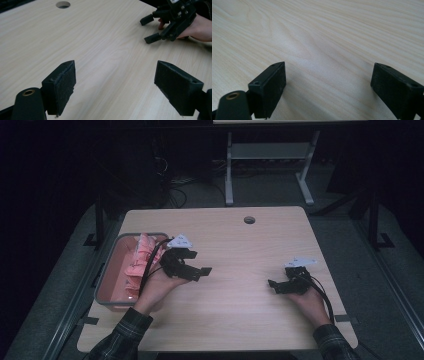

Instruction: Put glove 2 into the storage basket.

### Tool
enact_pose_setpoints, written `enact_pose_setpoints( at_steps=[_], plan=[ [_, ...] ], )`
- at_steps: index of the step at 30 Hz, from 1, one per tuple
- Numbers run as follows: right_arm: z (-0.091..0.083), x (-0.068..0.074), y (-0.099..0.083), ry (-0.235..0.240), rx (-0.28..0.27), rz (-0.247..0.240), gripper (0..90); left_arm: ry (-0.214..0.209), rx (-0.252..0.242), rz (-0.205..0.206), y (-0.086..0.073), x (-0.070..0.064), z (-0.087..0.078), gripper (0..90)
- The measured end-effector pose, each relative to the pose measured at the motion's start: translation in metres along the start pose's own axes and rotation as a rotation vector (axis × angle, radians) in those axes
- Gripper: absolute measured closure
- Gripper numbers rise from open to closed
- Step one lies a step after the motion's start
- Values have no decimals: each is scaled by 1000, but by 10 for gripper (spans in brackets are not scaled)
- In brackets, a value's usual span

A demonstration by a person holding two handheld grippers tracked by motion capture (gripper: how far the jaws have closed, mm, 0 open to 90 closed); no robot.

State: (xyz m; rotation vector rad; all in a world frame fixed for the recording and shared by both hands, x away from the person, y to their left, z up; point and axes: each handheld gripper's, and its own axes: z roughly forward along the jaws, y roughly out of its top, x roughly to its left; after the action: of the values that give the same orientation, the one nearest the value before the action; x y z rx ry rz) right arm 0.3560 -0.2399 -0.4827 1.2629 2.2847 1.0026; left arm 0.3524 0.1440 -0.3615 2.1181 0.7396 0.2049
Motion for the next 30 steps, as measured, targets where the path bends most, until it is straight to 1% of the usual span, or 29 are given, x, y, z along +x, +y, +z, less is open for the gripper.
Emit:
enact_pose_setpoints(
  at_steps=[2,3,7,8,9,10,11,12,14,17,20,21,23,24,25,26,28,29,30],
  plan=[
    [0,0,0,0,0,0,122,-2,0,1,-2,-4,6,169],
    [0,0,0,0,0,0,122,-3,6,12,-4,-6,10,169],
    [0,0,0,-1,0,1,122,-11,13,22,-10,-13,21,168],
    [0,0,0,-2,0,1,121,-9,23,36,-12,-15,24,168],
    [0,0,0,-2,0,0,122,-12,21,34,-13,-17,27,168],
    [0,0,0,-2,1,1,121,-16,31,42,-15,-17,29,168],
    [0,0,0,-2,2,1,121,-19,23,38,-17,-19,32,168],
    [0,0,0,-2,1,2,122,-19,29,52,-19,-20,34,168],
    [0,0,0,-2,2,1,122,-19,30,53,-23,-22,41,168],
    [0,0,0,-3,2,1,122,-15,37,64,-29,-26,50,168],
    [0,0,0,-3,2,1,122,-7,50,90,-34,-29,57,168],
    [0,0,0,-3,1,0,121,-8,48,89,-37,-31,60,167],
    [0,0,0,-3,1,0,122,-19,64,106,-41,-33,67,167],
    [0,0,0,-3,1,0,121,-28,75,104,-43,-35,72,164],
    [0,0,0,-3,2,0,121,-31,87,110,-45,-35,75,153],
    [0,0,0,-3,2,0,122,-33,87,108,-46,-37,77,151],
    [0,0,0,-3,2,1,121,-33,95,118,-49,-38,82,150],
    [0,0,0,-3,1,1,121,-29,94,117,-50,-40,84,148],
    [0,0,0,-3,1,1,121,-22,98,126,-52,-40,86,145]
  ],
)
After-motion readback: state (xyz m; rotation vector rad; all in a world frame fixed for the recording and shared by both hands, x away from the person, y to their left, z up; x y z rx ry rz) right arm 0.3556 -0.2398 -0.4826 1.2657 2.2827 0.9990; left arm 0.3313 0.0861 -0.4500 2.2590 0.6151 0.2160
